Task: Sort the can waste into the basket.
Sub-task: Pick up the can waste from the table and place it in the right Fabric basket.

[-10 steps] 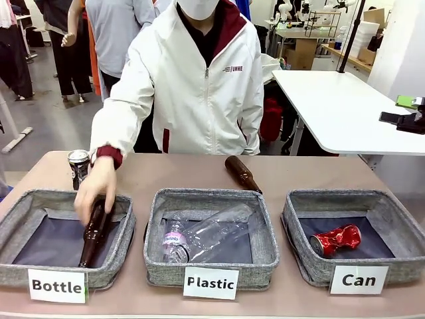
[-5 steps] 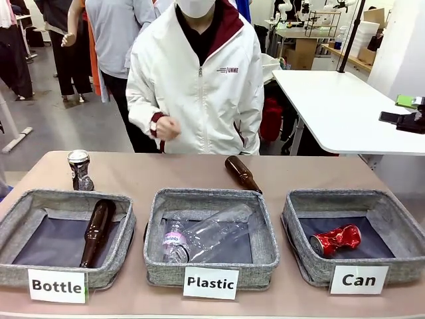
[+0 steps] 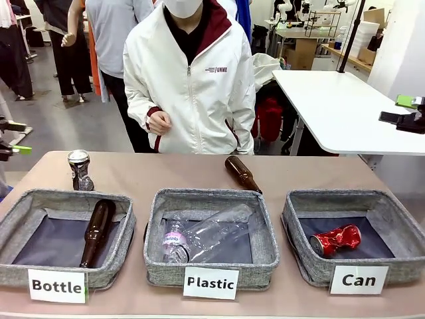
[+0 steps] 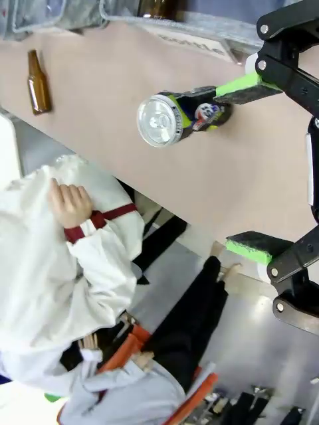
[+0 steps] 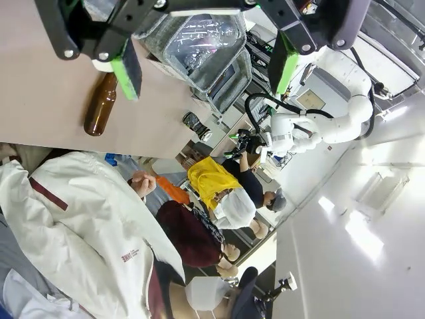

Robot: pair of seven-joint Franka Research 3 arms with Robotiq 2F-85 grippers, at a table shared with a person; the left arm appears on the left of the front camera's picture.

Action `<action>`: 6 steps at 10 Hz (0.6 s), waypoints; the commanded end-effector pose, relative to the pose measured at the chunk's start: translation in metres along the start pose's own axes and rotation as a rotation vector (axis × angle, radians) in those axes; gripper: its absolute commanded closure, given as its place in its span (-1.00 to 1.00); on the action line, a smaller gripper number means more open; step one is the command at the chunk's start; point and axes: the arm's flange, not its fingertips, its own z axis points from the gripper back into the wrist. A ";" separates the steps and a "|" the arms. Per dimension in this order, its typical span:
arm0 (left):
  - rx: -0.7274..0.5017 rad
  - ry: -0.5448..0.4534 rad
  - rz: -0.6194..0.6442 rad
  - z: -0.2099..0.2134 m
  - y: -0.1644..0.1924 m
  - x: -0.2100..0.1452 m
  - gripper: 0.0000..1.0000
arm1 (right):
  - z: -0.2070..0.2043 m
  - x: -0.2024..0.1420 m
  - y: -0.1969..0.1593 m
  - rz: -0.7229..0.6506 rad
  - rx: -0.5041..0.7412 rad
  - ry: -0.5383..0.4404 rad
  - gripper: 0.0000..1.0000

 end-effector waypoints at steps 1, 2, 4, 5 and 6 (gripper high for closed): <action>0.128 0.016 -0.056 -0.027 0.008 -0.011 -1.00 | 0.002 0.003 0.004 -0.018 -0.002 0.017 -1.00; 0.000 0.000 0.000 0.000 0.000 0.000 -1.00 | 0.002 0.003 0.004 -0.018 -0.002 0.017 -1.00; 0.000 0.000 0.000 0.000 0.000 0.000 -1.00 | 0.002 0.003 0.004 -0.018 -0.002 0.017 -1.00; 0.024 0.004 -0.011 -0.016 0.001 -0.005 -1.00 | 0.002 0.003 0.004 -0.018 -0.002 0.017 -1.00; -0.088 0.029 0.015 -0.033 -0.001 -0.013 -1.00 | 0.002 0.003 0.004 -0.018 -0.002 0.017 -1.00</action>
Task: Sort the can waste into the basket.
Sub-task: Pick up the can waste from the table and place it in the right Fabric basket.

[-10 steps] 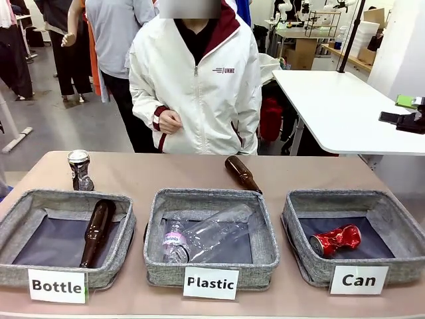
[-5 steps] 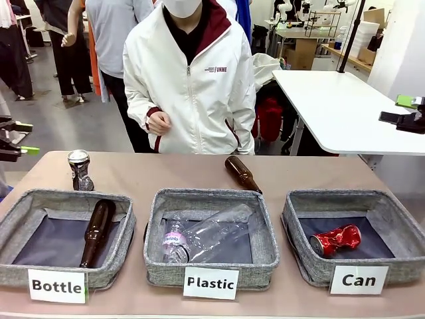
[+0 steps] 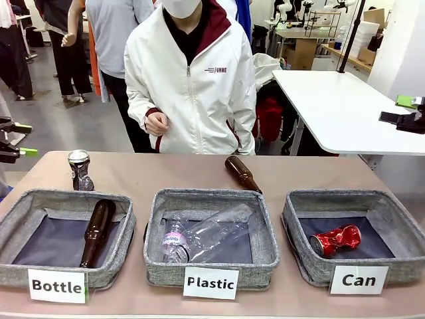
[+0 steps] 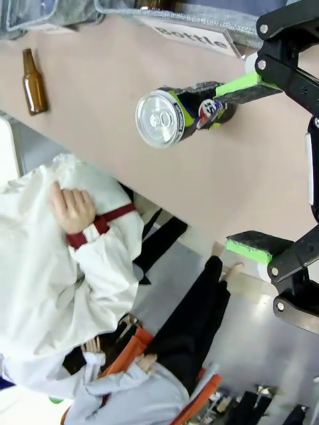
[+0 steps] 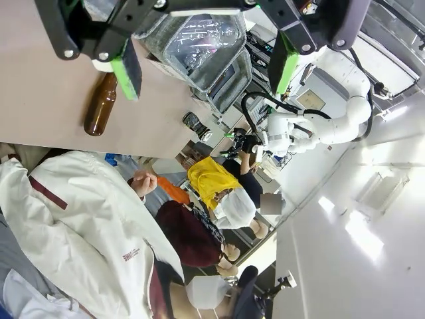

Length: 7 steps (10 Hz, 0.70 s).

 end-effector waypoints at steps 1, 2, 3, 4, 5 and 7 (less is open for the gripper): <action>-0.097 0.031 0.029 -0.029 0.001 -0.011 -1.00 | 0.002 0.003 0.004 -0.017 -0.001 0.017 -1.00; -0.106 0.024 0.029 -0.035 0.002 -0.016 -1.00 | 0.002 0.003 0.004 -0.017 -0.001 0.017 -1.00; -0.113 0.025 0.044 -0.041 0.002 -0.018 -1.00 | 0.002 0.003 0.004 -0.017 -0.001 0.017 -1.00; -0.107 0.028 0.039 -0.048 0.002 -0.020 -1.00 | 0.002 0.003 0.004 -0.017 -0.001 0.017 -1.00; -0.128 0.032 0.048 -0.055 0.000 -0.022 -1.00 | 0.002 0.003 0.004 -0.017 -0.001 0.017 -1.00; -0.171 0.041 0.079 -0.072 0.000 -0.032 -1.00 | 0.002 0.003 0.004 -0.017 -0.001 0.017 -1.00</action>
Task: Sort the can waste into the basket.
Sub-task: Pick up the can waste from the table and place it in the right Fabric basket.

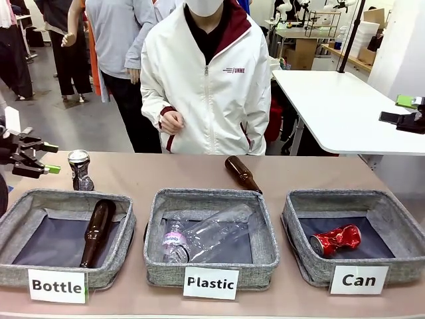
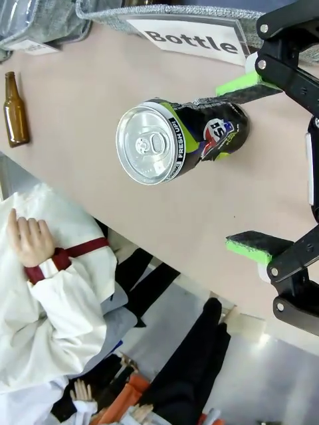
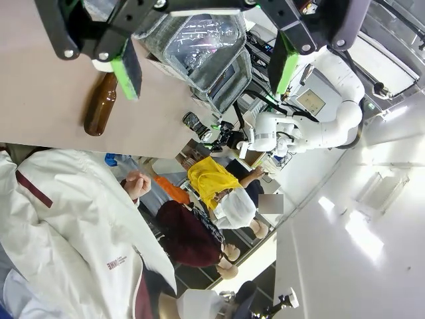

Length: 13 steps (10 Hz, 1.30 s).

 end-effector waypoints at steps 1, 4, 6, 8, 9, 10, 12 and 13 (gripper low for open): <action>-0.077 0.016 0.038 -0.014 0.007 -0.006 -1.00 | 0.002 0.003 0.004 -0.017 -0.001 0.017 -1.00; -0.095 -0.004 0.073 -0.027 0.012 -0.017 -1.00 | 0.002 0.003 0.004 -0.017 -0.001 0.017 -1.00; -0.107 -0.039 0.108 -0.038 0.015 -0.020 -1.00 | 0.002 0.003 0.004 -0.017 -0.001 0.017 -1.00; -0.136 -0.056 0.123 -0.048 0.016 -0.020 -1.00 | 0.002 0.003 0.004 -0.017 -0.001 0.017 -1.00; -0.175 -0.066 0.125 -0.052 0.013 -0.019 -1.00 | 0.002 0.003 0.004 -0.017 -0.001 0.017 -1.00; -0.190 -0.071 0.126 -0.054 0.011 -0.019 -1.00 | 0.002 0.003 0.004 -0.017 -0.001 0.017 -1.00; -0.230 -0.116 0.144 -0.065 0.008 -0.017 -1.00 | 0.002 0.003 0.004 -0.017 -0.001 0.017 -1.00; -0.230 -0.117 0.159 -0.071 0.007 -0.017 -1.00 | 0.002 0.003 0.004 -0.017 -0.001 0.017 -1.00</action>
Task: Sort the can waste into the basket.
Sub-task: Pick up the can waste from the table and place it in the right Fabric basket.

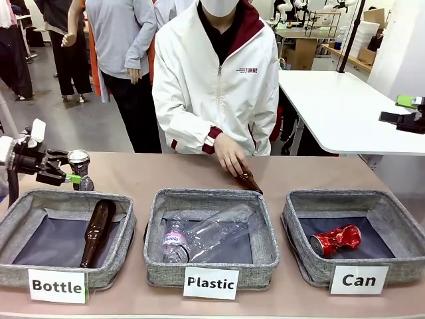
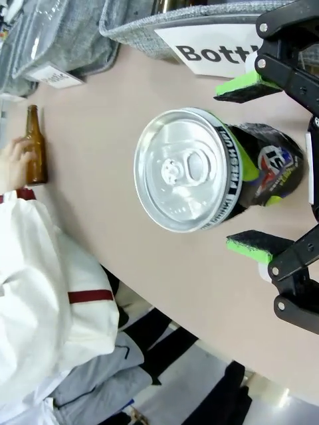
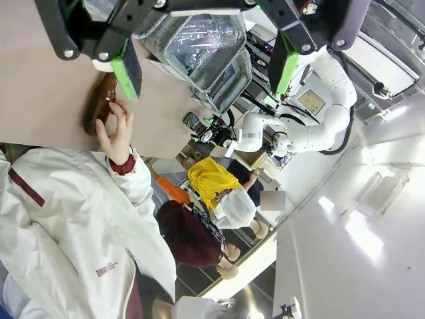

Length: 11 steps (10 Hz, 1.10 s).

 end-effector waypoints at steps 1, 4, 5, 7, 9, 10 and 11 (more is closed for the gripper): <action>-0.036 -0.024 0.047 -0.010 0.007 0.001 -1.00 | 0.002 0.003 0.004 -0.017 -0.001 0.017 -1.00; -0.046 -0.034 0.075 -0.019 0.007 -0.001 -1.00 | 0.002 0.003 0.004 -0.017 -0.001 0.017 -1.00; -0.050 -0.048 0.063 -0.020 0.006 -0.001 0.17 | 0.002 0.003 0.004 -0.017 -0.001 0.017 -1.00; -0.084 -0.087 0.051 -0.019 0.005 0.002 1.00 | 0.002 0.003 0.004 -0.017 -0.001 0.017 -1.00; -0.076 -0.088 0.056 -0.021 0.003 0.002 1.00 | 0.002 0.003 0.004 -0.017 -0.001 0.017 -1.00; -0.079 -0.093 0.055 -0.020 0.003 0.002 1.00 | 0.002 0.003 0.004 -0.017 -0.001 0.017 -1.00; -0.069 -0.108 0.046 -0.016 0.003 0.005 1.00 | 0.002 0.003 0.004 -0.017 -0.001 0.017 -1.00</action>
